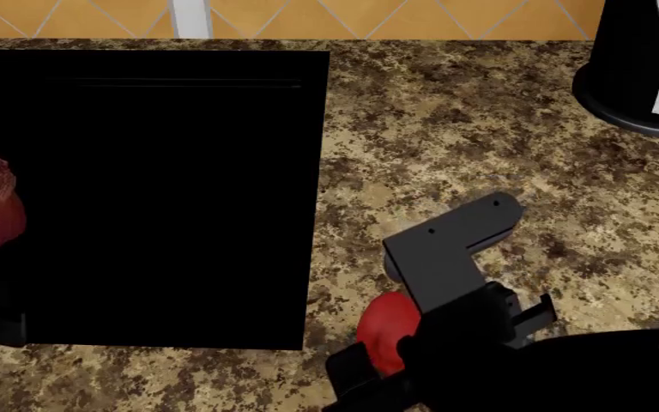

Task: Place the avocado, onion, tomato and bell pepper on the cutting board.

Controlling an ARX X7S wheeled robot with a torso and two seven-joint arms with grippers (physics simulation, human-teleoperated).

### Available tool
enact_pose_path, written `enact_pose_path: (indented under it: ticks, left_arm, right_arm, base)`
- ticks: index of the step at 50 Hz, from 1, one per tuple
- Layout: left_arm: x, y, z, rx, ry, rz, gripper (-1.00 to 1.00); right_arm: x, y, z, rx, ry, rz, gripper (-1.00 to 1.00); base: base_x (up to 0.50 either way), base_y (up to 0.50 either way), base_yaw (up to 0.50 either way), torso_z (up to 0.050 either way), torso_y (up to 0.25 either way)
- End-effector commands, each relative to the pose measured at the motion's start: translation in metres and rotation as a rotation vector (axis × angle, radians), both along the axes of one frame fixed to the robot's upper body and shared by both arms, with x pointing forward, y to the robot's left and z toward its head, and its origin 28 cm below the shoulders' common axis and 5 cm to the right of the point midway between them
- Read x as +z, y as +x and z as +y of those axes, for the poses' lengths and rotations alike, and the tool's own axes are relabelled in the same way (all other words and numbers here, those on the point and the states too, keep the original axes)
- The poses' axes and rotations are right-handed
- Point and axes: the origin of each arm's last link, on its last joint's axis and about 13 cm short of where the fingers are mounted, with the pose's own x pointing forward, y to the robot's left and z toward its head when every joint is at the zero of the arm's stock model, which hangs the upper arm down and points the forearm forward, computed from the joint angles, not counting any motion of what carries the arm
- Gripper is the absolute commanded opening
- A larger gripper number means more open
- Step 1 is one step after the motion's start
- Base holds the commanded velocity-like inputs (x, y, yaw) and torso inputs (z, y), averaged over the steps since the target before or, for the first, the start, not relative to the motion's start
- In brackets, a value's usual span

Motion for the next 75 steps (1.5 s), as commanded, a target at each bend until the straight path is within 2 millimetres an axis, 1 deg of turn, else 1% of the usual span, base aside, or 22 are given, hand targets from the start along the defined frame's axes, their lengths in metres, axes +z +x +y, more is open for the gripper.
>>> enact_pose_path:
  ticks: [1, 6, 13, 17, 19, 20, 25, 30, 31, 35, 41, 48, 68, 75]
  left_arm:
    - [0.003, 0.0, -0.002, -0.02, -0.044, -0.017, -1.0]
    - [0.003, 0.0, -0.001, -0.017, -0.043, -0.019, -1.0]
    - [0.003, 0.002, -0.001, -0.019, -0.045, -0.02, -1.0]
    - [0.006, 0.002, -0.002, -0.023, -0.043, -0.025, -1.0]
    - [0.006, 0.002, -0.002, -0.02, -0.043, -0.029, -1.0]
    - [0.006, 0.002, -0.002, -0.022, -0.046, -0.028, -1.0]
    - [0.008, 0.001, -0.002, -0.02, -0.052, -0.032, -1.0]
    - [0.008, 0.001, -0.002, -0.024, -0.059, -0.038, -1.0]
    - [0.008, 0.0, -0.003, -0.035, -0.034, -0.063, -1.0]
    - [0.009, -0.001, -0.002, -0.03, -0.058, -0.059, -1.0]
    - [0.009, -0.002, -0.002, -0.02, -0.089, -0.071, -1.0]
    - [0.009, -0.002, -0.001, -0.018, -0.093, -0.073, -1.0]
    - [0.011, -0.001, -0.001, -0.021, -0.082, -0.076, -1.0]
    - [0.011, -0.001, -0.001, -0.023, -0.08, -0.076, -1.0]
  right_arm:
    - [0.007, -0.003, 0.002, 0.036, 0.007, -0.057, -1.0]
    - [0.019, -0.007, 0.002, 0.031, -0.006, -0.126, -1.0]
    - [0.04, -0.014, -0.003, -0.017, 0.028, -0.237, -1.0]
    - [0.046, -0.019, -0.005, -0.024, 0.026, -0.277, -1.0]
    - [0.046, -0.019, -0.007, -0.061, -0.05, -0.352, -1.0]
    - [0.047, -0.019, -0.008, -0.092, 0.012, -0.361, -1.0]
    - [0.059, -0.028, -0.014, -0.142, 0.011, -0.431, -1.0]
    - [0.069, -0.034, -0.016, -0.165, 0.027, -0.471, -1.0]
    - [0.072, -0.035, -0.016, -0.173, 0.032, -0.486, -1.0]
    - [0.08, -0.043, -0.017, -0.19, 0.06, -0.53, -1.0]
    - [0.085, -0.048, -0.018, -0.214, 0.08, -0.583, -1.0]
    - [0.085, -0.05, -0.018, -0.217, 0.103, -0.621, -1.0]
    - [0.086, -0.05, -0.024, -0.251, 0.113, -0.644, -1.0]
    - [0.09, -0.049, -0.023, -0.245, 0.108, -0.649, -1.0]
  base:
    - [0.0, 0.0, 0.0, 0.0, 0.0]
    - [0.0, 0.0, 0.0, 0.0, 0.0]
    - [0.0, 0.0, 0.0, 0.0, 0.0]
    - [0.0, 0.0, 0.0, 0.0, 0.0]
    - [0.0, 0.0, 0.0, 0.0, 0.0]
    - [0.0, 0.0, 0.0, 0.0, 0.0]
    - [0.0, 0.0, 0.0, 0.0, 0.0]
    - [0.0, 0.0, 0.0, 0.0, 0.0]
    - [0.0, 0.0, 0.0, 0.0, 0.0]
    - [0.0, 0.0, 0.0, 0.0, 0.0]
    - [0.0, 0.0, 0.0, 0.0, 0.0]
    - [0.0, 0.0, 0.0, 0.0, 0.001]
    - [0.0, -0.5, 0.0, 0.0, 0.0]
    - [0.0, -0.5, 0.0, 0.0, 0.0]
